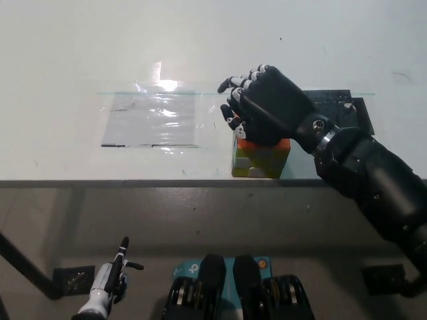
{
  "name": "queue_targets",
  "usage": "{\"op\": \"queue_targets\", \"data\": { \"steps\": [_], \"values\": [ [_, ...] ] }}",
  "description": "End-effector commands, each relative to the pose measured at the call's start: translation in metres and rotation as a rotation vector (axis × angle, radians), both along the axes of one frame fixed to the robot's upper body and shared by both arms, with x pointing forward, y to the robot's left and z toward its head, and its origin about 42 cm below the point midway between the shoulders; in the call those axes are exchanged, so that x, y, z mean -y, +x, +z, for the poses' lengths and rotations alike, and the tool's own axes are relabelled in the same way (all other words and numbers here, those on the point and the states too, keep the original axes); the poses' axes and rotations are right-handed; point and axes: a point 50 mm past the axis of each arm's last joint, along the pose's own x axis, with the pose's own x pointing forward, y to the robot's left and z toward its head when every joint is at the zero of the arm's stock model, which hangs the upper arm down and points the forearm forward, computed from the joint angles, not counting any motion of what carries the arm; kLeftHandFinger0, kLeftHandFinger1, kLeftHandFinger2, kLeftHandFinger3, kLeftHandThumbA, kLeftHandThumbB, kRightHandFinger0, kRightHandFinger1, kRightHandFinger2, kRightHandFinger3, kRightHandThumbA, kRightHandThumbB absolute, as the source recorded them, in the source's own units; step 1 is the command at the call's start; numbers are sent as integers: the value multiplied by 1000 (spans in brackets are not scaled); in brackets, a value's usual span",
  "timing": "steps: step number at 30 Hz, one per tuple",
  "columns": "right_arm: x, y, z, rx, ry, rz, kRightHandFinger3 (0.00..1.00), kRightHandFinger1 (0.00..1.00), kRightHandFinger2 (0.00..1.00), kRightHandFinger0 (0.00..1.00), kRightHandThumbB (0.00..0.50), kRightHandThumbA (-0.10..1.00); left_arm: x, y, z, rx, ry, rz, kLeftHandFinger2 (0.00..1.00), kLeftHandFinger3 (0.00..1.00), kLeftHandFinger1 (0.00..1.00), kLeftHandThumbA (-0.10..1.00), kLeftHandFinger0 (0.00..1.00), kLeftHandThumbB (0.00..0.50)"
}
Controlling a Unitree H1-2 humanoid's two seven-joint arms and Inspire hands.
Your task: The robot uses its right hand to pick up the small cube kept on the middle on the desk and place it on the bigger cube kept next to it
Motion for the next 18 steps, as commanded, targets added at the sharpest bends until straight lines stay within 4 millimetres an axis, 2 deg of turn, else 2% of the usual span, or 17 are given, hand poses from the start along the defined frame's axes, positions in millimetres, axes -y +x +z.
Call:
{"op": "queue_targets", "data": {
  "steps": [1, 2, 3, 4, 5, 6, 7, 8, 9, 10, 11, 12, 14, 15, 16, 17, 18],
  "values": [
    [-6, 2, 20, 57, 78, 43, 313, 232, 648, 0, 208, -100, 0, 13, 11, 57, 13, -16, 45, 4, 0, 1000, 0, 500],
    [-6, 1, 15, 82, 95, 52, 334, 238, 657, 0, 270, -100, 0, 13, 11, 61, 5, -6, 6, 0, 0, 1000, 0, 500],
    [-6, 1, 14, 84, 101, 54, 367, 210, 649, 0, 247, -100, 1, 13, 11, 63, 2, -2, 0, 0, 0, 1000, 0, 500],
    [-5, 1, 13, 69, 114, 51, 466, 248, 694, 0, 225, -100, 1, 15, 12, 64, -1, -10, 0, 0, 0, 1000, 0, 500],
    [-5, 1, 12, 65, 116, 50, 491, 237, 704, 0, 185, -100, 1, 15, 13, 64, 1, -17, 0, 0, 0, 1000, 0, 500],
    [-4, 0, 11, 40, 135, 52, 590, 207, 690, 0, 128, -100, 2, 15, 13, 63, 1, -20, 0, 0, 0, 1000, 0, 500],
    [-5, -1, 10, 14, 158, 53, 660, 129, 635, 0, 93, -100, 2, 15, 12, 59, 15, -25, 36, 18, 0, 1000, 0, 500],
    [-6, -1, 10, 3, 169, 53, 735, 95, 617, 0, 83, -100, 2, 15, 13, 62, -10, -22, 9, 4, 0, 1000, 0, 500],
    [-5, -2, 9, 1, 172, 52, 686, 43, 555, 0, 51, -100, 2, 15, 13, 62, -12, -23, 0, 0, 0, 1000, 0, 500],
    [-6, -2, 8, -24, 189, 67, 834, 48, 569, 0, 7, -100, 2, 15, 13, 62, 3, -33, 0, 0, 0, 1000, 0, 500],
    [-7, -2, 7, -33, 199, 70, 955, 97, 558, 2, 0, -100, 1, 16, 13, 65, 8, -32, 0, 0, 0, 1000, 0, 500],
    [-8, -2, 7, -37, 181, 62, 1000, 149, 548, 20, 0, -100, 2, 17, 14, 64, 6, -30, 0, 0, 0, 1000, 0, 500],
    [-9, -3, 6, -57, 186, 59, 1000, 250, 525, 88, 0, 57, 2, 17, 14, 66, 6, -26, 0, 0, 0, 1000, 0, 500],
    [-10, -3, 5, -60, 186, 59, 1000, 380, 629, 201, 0, 93, 2, 17, 14, 65, 13, -28, 33, 46, 4, 1000, 0, 500],
    [-10, -3, 5, -59, 185, 60, 1000, 467, 652, 297, 0, 158, 2, 17, 14, 65, 14, -28, 10, 25, 0, 1000, 0, 500],
    [-11, -4, 5, -61, 187, 61, 1000, 480, 637, 326, 0, 184, 2, 17, 14, 66, 8, -25, 0, 11, 0, 1000, 0, 500],
    [-13, -4, 4, -60, 180, 52, 1000, 544, 687, 386, 0, 183, 2, 17, 14, 66, 7, -27, 0, 0, 0, 1000, 0, 500]
  ]
}}
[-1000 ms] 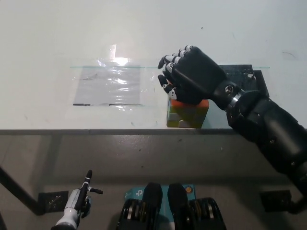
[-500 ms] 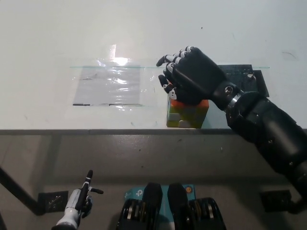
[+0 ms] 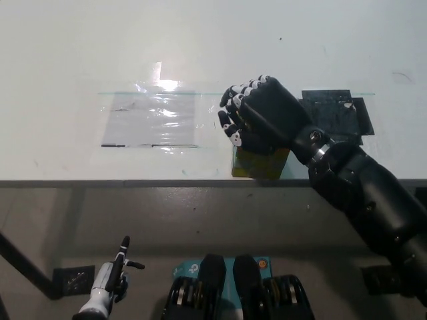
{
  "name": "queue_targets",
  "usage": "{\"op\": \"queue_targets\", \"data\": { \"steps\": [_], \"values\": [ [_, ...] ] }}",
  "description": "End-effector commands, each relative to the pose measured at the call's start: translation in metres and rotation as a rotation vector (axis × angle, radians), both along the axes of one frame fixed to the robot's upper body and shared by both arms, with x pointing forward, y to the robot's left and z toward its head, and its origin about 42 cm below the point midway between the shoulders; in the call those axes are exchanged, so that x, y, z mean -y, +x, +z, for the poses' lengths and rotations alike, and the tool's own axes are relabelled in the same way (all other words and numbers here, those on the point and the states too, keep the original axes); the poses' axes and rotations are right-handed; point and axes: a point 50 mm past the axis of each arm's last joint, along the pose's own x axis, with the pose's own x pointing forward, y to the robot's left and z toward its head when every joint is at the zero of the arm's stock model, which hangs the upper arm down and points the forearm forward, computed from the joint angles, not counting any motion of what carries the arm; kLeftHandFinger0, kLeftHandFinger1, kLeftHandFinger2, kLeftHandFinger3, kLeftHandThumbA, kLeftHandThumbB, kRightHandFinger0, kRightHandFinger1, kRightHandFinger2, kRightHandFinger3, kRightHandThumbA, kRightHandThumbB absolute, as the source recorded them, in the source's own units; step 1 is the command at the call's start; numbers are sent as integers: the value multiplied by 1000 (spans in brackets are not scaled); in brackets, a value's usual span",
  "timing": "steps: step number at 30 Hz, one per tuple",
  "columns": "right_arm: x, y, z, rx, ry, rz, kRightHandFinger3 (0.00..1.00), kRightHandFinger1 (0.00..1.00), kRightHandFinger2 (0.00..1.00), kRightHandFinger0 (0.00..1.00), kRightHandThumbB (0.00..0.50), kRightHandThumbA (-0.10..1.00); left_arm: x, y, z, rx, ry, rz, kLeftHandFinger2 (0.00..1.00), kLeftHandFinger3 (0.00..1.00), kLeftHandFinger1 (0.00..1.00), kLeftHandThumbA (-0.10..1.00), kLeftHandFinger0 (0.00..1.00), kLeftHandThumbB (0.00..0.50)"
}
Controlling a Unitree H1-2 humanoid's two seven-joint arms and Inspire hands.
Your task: The robot uses its right hand to pick up the small cube kept on the middle on the desk and place it on the bigger cube kept next to it
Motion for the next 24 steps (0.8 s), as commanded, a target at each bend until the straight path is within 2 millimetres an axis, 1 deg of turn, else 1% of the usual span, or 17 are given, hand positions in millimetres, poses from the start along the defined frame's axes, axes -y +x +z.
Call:
{"op": "queue_targets", "data": {
  "steps": [1, 2, 3, 7, 8, 10, 11, 12, 14, 15, 16, 17, 18, 19, 20, 23, 24],
  "values": [
    [-7, 4, 24, 28, 51, 24, 1000, 523, 669, 368, 0, 157, 1, 16, 14, 65, 5, -30, 0, 0, 0, 1000, 0, 500],
    [-7, 3, 23, 32, 50, 20, 1000, 490, 629, 328, 8, 123, 0, 16, 14, 65, 15, -36, 73, 23, 38, 1000, 0, 500],
    [-7, 3, 23, 34, 48, 18, 1000, 481, 615, 317, 4, 108, 0, 16, 14, 64, 23, -38, 57, 3, 3, 1000, 0, 500],
    [-4, 3, 19, 41, 33, 13, 1000, 517, 638, 346, 0, 128, 1, 16, 14, 67, 11, -32, 0, 0, 0, 1000, 0, 500],
    [-4, 3, 18, 41, 35, 18, 1000, 467, 584, 313, 8, 111, 1, 16, 14, 66, 6, -29, 0, 0, 0, 1000, 0, 500],
    [-4, 3, 17, 41, 36, 20, 1000, 459, 577, 306, 9, 103, 1, 16, 14, 66, 4, -28, 0, 0, 0, 1000, 0, 500],
    [-2, 2, 16, 42, 35, 24, 1000, 417, 523, 278, 27, 70, 2, 16, 13, 66, 6, -29, 2, 0, 0, 1000, 0, 500],
    [-1, 2, 15, 47, 34, 28, 1000, 411, 517, 278, 28, 66, 3, 16, 13, 67, 3, -25, 0, 0, 0, 1000, 0, 500],
    [1, 2, 15, 64, 23, 29, 1000, 533, 597, 382, 48, 72, 2, 16, 13, 65, 3, -31, 0, 0, 0, 1000, 0, 500],
    [2, 2, 15, 75, 22, 27, 1000, 657, 727, 471, 70, 101, 2, 16, 13, 66, -1, -33, 3, 0, 0, 1000, 0, 500],
    [2, 2, 14, 81, 16, 23, 1000, 769, 842, 563, 92, 143, 2, 16, 13, 68, -1, -31, 0, 0, 0, 1000, 0, 500],
    [3, 2, 14, 93, -1, 11, 1000, 915, 993, 693, 91, 284, 3, 16, 13, 67, 2, -30, 0, 0, 0, 1000, 0, 500],
    [3, 2, 13, 99, -18, 5, 1000, 1000, 1000, 777, 113, 358, 3, 14, 12, 65, 0, -28, 0, 0, 0, 1000, 0, 500],
    [4, 2, 13, 106, -37, -4, 1000, 1000, 1000, 946, 127, 486, 4, 13, 11, 62, 1, -28, 20, 0, 0, 1000, 0, 500],
    [4, 2, 13, 111, -44, -10, 1000, 1000, 1000, 1000, 135, 523, 3, 13, 11, 60, 5, -28, 14, 0, 0, 1000, 0, 500],
    [7, 4, 17, 126, -79, -59, 1000, 1000, 1000, 1000, 313, 910, 4, 14, 12, 62, 2, -29, 1, 0, 0, 1000, 0, 500],
    [7, 5, 19, 127, -84, -69, 1000, 1000, 1000, 1000, 371, 981, 4, 14, 11, 60, 6, -31, 42, 19, 3, 1000, 0, 500]
  ]
}}
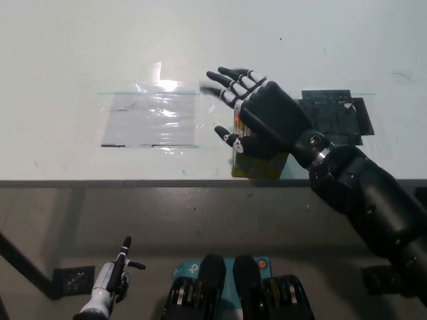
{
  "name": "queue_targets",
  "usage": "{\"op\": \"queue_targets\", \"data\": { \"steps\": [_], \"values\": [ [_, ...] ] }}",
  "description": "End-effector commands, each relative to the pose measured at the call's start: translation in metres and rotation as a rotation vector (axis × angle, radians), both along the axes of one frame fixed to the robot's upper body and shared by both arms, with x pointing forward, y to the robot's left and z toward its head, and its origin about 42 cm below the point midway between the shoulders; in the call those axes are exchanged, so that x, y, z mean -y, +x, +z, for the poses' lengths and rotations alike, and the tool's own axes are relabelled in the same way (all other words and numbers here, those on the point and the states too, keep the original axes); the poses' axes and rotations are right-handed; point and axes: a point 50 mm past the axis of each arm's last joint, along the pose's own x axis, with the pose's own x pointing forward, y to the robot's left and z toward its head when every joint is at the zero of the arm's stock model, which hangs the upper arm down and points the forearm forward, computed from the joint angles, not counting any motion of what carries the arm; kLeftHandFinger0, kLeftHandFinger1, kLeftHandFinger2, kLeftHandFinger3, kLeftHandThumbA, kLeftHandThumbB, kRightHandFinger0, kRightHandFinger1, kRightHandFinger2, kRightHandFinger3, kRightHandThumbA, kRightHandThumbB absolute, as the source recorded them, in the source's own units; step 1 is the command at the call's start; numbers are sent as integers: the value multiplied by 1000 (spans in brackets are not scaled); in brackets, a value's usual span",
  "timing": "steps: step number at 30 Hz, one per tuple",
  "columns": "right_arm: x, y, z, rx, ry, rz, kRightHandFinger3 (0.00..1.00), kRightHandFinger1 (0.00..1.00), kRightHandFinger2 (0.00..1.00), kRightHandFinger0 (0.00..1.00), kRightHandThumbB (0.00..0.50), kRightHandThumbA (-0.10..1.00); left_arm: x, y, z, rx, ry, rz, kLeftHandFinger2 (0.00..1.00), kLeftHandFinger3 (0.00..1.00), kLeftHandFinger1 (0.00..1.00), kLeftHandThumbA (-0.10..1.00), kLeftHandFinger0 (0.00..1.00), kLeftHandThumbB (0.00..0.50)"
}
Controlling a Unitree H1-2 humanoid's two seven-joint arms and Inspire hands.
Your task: The robot uses its right hand to pick up the small cube kept on the middle on the desk and place it on the bigger cube kept next to it
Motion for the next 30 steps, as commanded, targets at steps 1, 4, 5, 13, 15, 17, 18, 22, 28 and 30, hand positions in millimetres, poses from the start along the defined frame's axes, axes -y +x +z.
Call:
{"op": "queue_targets", "data": {
  "steps": [1, 4, 5, 13, 15, 17, 18, 22, 28, 30],
  "values": [
    [4, 6, 26, 85, -32, -61, 1000, 1000, 1000, 1000, 420, 1000, 1, 14, 12, 61, 3, -23, 23, 1, 0, 1000, 0, 500],
    [5, 8, 30, 74, -40, -68, 1000, 1000, 1000, 1000, 469, 1000, 2, 13, 12, 61, 5, -22, 0, 0, 0, 1000, 0, 500],
    [5, 8, 31, 82, -52, -74, 1000, 1000, 1000, 1000, 499, 1000, 1, 12, 10, 55, 10, -28, 112, 63, 51, 1000, 0, 500],
    [1, 6, 33, 78, -29, -71, 1000, 1000, 1000, 1000, 500, 1000, 1, 9, 9, 52, 12, -22, 16, 0, 0, 1000, 0, 500],
    [0, 6, 35, 98, -24, -70, 1000, 1000, 1000, 1000, 500, 1000, 1, 10, 8, 49, 6, -18, 11, 0, 0, 1000, 0, 500],
    [-1, 6, 37, 95, -16, -67, 1000, 1000, 1000, 1000, 486, 1000, 1, 9, 8, 47, 8, -17, 40, 23, 1, 1000, 0, 500],
    [-2, 6, 38, 98, -13, -66, 1000, 1000, 1000, 1000, 472, 1000, 1, 9, 8, 50, 6, -16, 21, 11, 0, 1000, 0, 500],
    [-9, 5, 45, 86, 8, -62, 1000, 1000, 1000, 1000, 441, 1000, -1, 7, 6, 43, 26, -21, 51, 0, 1, 1000, 0, 500],
    [-28, -7, 51, 86, 36, -18, 1000, 1000, 1000, 1000, 455, 1000, -2, -2, 1, 36, 18, -9, 0, 0, 0, 1000, 0, 500],
    [-35, -12, 57, 82, 61, -1, 1000, 1000, 1000, 1000, 466, 1000, -3, -2, 1, 35, 7, -3, 0, 0, 0, 1000, 0, 500]
  ]
}}
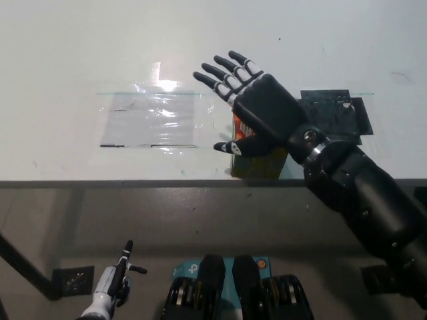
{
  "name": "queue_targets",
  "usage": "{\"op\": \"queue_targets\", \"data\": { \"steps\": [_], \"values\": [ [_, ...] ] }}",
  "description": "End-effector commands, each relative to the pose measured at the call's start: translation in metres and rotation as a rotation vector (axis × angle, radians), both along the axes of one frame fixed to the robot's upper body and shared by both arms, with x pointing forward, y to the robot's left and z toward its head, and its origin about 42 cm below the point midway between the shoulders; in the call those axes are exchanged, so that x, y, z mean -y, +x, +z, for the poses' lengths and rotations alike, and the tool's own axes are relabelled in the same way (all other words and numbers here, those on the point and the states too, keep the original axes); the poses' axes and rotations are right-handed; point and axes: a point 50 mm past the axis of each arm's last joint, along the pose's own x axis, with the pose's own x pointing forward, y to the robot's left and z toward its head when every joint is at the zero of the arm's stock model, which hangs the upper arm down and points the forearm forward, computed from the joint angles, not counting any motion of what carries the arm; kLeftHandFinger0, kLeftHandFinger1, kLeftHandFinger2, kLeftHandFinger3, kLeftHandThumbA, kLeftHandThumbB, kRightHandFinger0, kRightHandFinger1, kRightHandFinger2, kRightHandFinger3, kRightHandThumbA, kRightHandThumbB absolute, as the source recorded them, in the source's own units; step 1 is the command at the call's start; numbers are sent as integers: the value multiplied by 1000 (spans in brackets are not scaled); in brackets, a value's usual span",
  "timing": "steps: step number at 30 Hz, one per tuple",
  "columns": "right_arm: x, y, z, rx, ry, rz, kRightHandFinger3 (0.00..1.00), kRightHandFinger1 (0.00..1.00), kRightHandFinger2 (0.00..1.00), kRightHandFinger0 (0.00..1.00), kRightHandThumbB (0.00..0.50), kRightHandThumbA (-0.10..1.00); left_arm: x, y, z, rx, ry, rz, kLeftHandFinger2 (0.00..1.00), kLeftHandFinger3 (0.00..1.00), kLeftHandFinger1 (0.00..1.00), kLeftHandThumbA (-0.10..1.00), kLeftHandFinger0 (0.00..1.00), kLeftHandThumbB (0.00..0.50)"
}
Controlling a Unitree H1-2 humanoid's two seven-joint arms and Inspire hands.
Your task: The robot uses its right hand to pick up the small cube kept on the middle on the desk and place it on the bigger cube kept next to it
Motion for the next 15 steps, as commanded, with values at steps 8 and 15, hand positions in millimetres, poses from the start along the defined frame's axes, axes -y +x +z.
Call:
{"op": "queue_targets", "data": {
  "steps": [8, 15],
  "values": [
    [-26, -34, 60, -1, 157, 43, 1000, 1000, 1000, 1000, 500, 1000, -3, 6, 6, 42, 1, 13, 0, 0, 0, 1000, 0, 500],
    [9, -83, 68, -56, 248, 35, 1000, 1000, 1000, 1000, 481, 1000, -5, 4, 5, 38, -13, 14, 0, 0, 0, 1000, 0, 500]
  ]
}}
